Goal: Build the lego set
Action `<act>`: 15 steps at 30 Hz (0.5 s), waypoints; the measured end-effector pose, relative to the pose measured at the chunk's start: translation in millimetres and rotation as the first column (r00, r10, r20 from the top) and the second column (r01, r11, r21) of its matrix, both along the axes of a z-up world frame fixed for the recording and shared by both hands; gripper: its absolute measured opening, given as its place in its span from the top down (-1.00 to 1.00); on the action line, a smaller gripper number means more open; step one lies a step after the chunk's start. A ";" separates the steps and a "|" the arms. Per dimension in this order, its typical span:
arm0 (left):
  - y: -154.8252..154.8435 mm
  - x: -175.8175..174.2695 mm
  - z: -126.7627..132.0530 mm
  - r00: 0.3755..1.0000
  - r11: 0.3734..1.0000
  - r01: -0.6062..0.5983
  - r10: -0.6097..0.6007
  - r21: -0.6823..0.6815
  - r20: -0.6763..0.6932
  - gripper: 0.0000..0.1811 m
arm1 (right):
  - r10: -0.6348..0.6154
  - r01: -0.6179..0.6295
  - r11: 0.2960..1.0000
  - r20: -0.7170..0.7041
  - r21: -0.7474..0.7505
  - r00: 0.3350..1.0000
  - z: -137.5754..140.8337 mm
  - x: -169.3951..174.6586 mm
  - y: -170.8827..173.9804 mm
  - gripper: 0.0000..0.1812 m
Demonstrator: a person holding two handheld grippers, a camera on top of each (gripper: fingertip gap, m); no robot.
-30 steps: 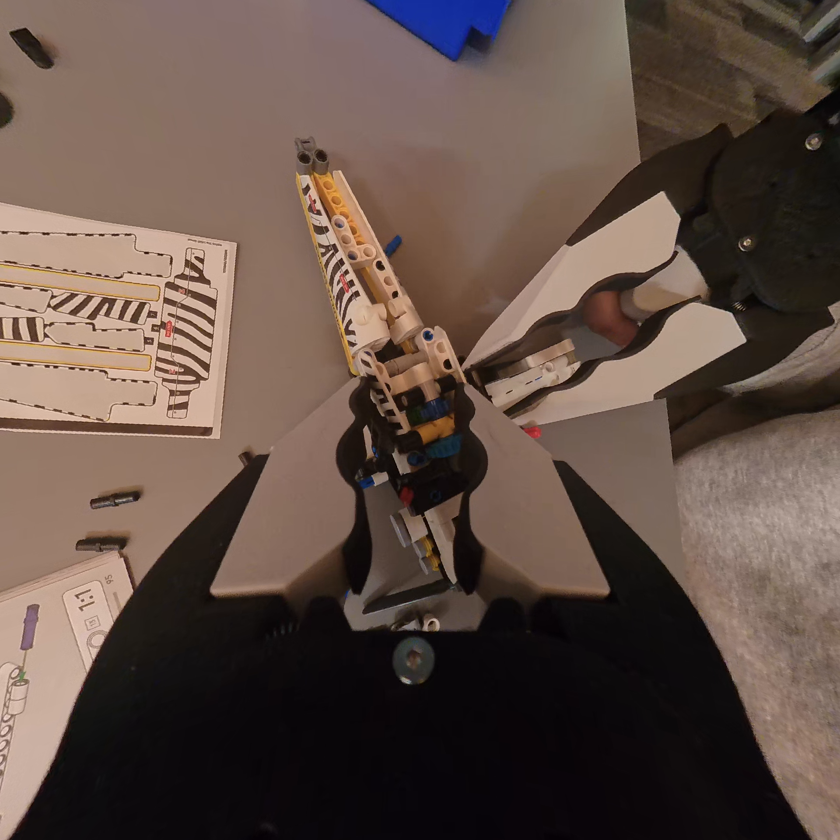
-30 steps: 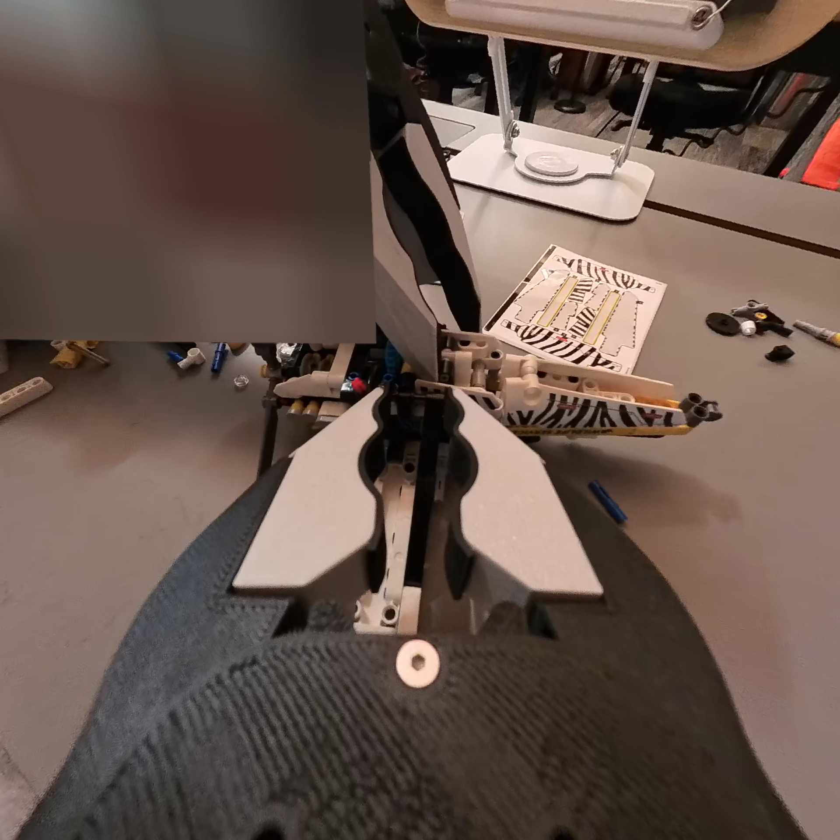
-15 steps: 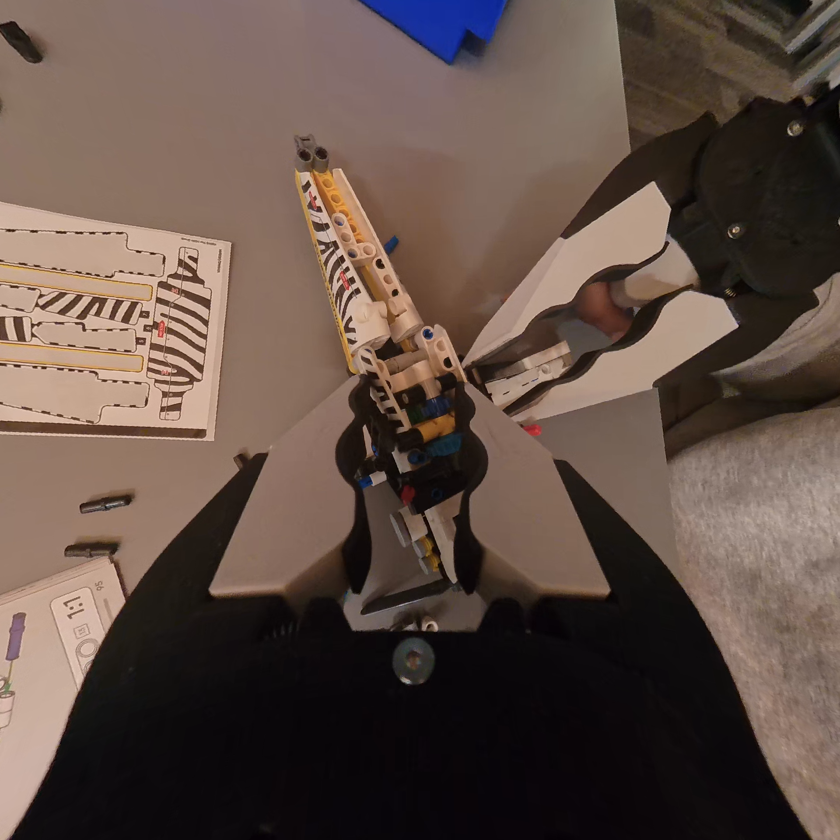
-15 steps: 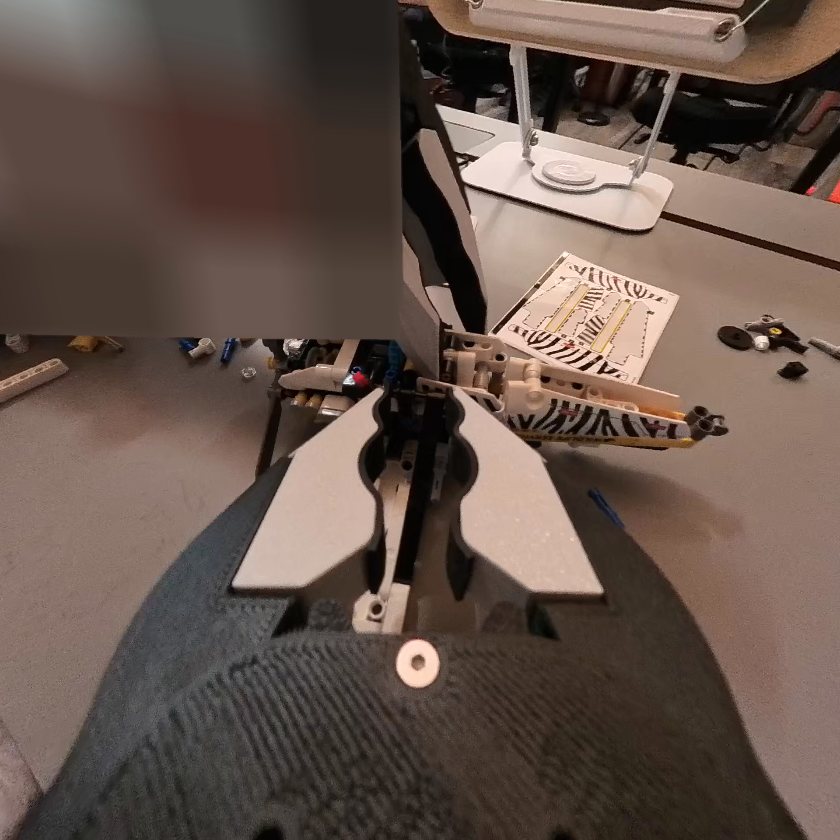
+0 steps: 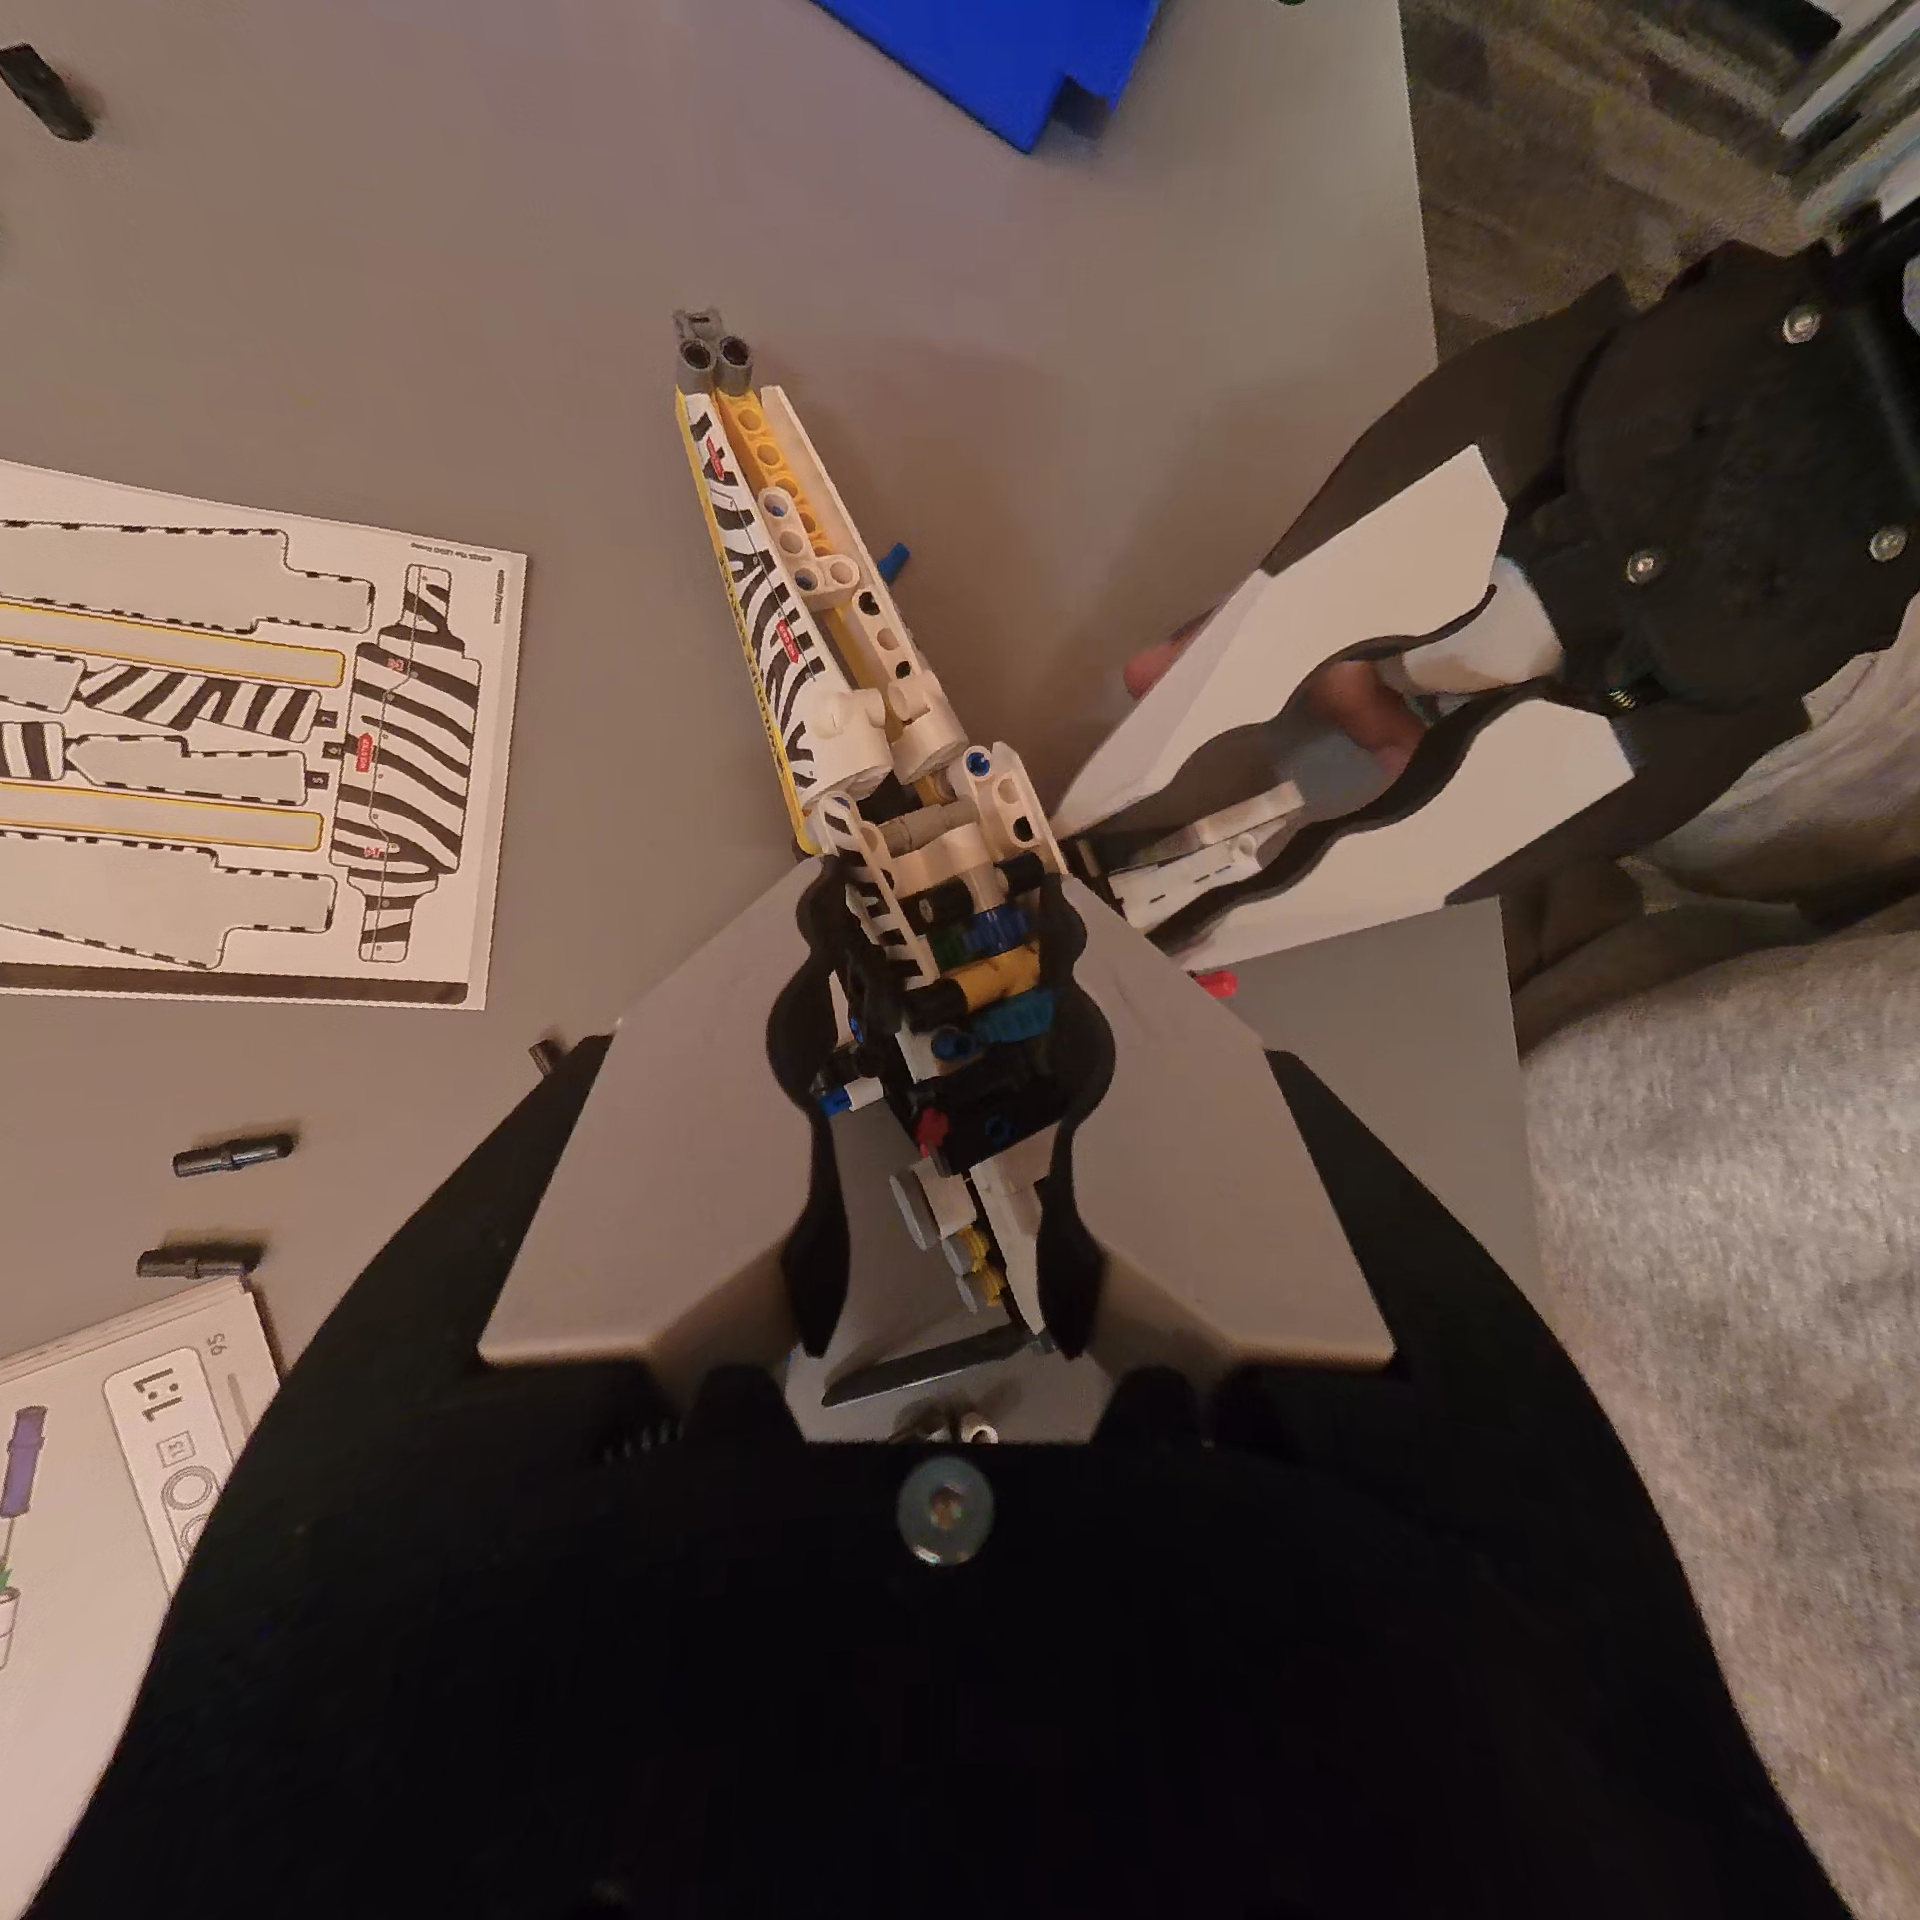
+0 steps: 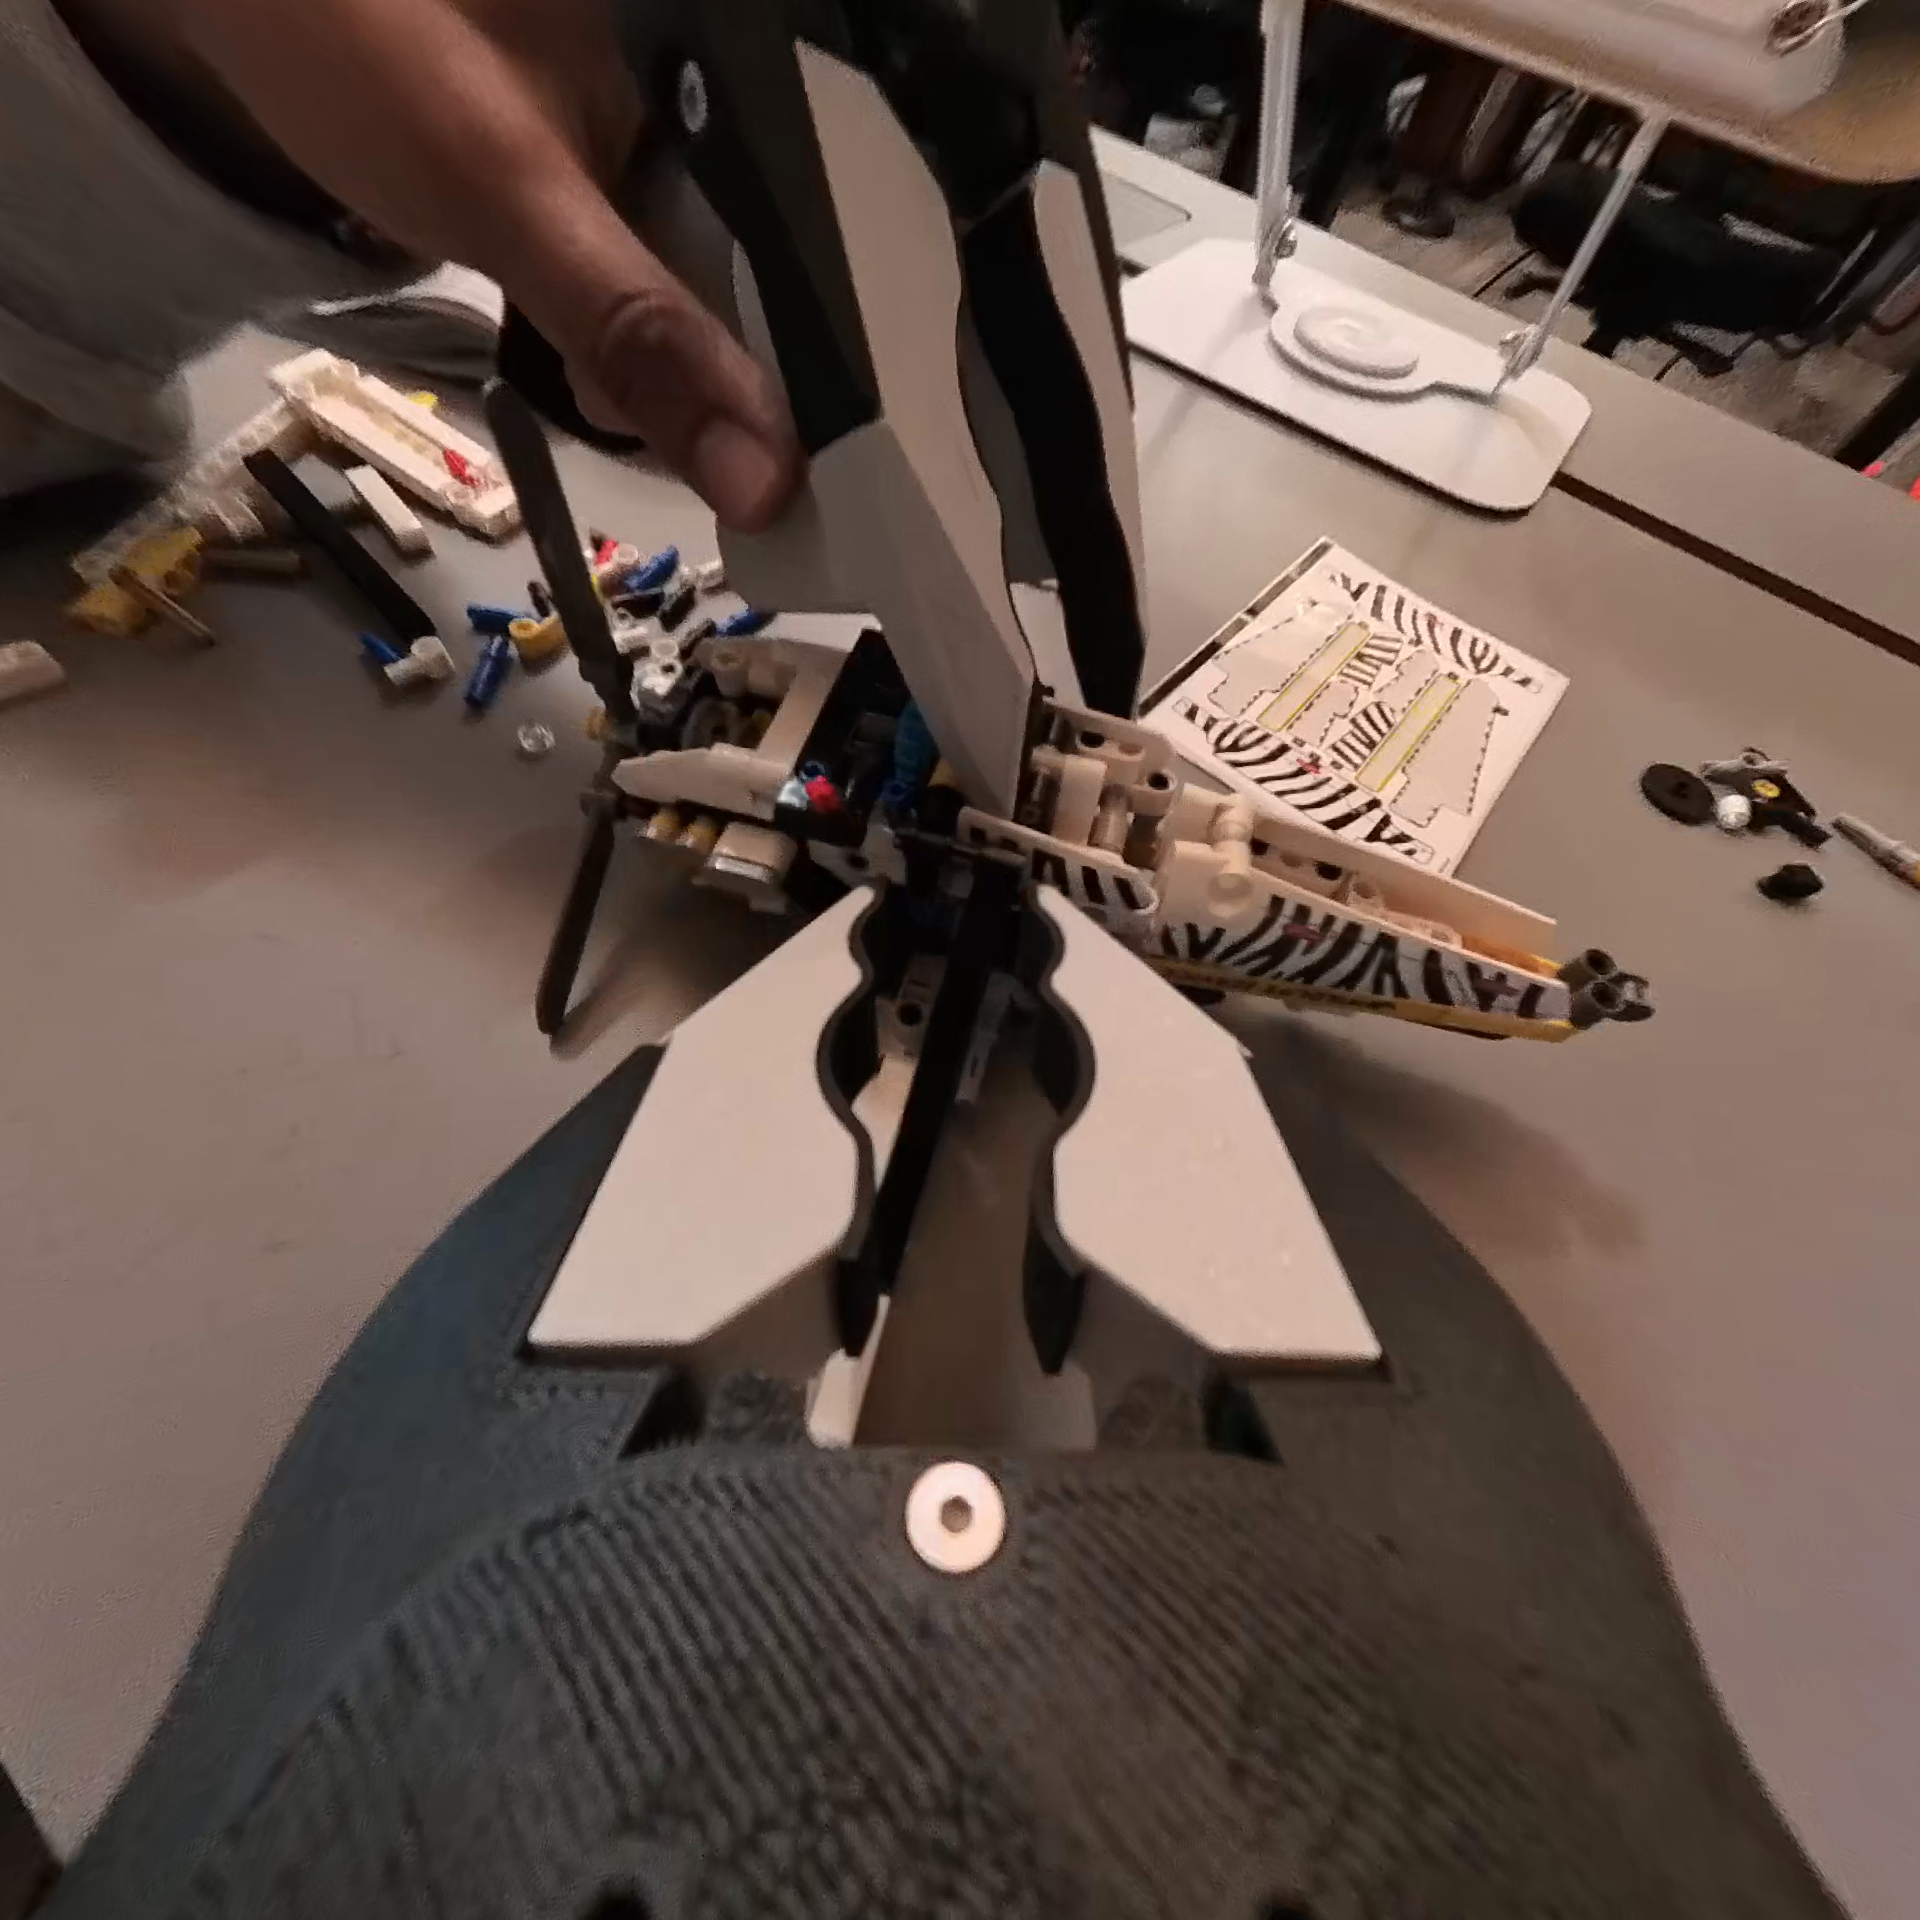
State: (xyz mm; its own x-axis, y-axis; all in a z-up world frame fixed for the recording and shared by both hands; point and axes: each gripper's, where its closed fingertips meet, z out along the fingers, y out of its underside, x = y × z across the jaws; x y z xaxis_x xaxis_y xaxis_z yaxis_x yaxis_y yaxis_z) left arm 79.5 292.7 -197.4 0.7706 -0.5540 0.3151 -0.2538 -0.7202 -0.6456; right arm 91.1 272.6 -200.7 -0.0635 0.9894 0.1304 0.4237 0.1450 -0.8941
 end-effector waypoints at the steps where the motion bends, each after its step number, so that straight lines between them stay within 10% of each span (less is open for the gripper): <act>1: 0.0 0.0 0.0 1.000 1.000 -0.001 0.001 0.000 -0.001 0.60 | -0.004 0.004 1.000 -0.005 -0.005 1.000 0.7 -0.1 -0.7 0.73; 15: 0.4 0.5 0.3 1.000 1.000 -0.006 0.006 0.000 -0.002 0.60 | -0.063 0.064 0.998 -0.043 0.023 0.997 6.4 -0.5 1.8 0.79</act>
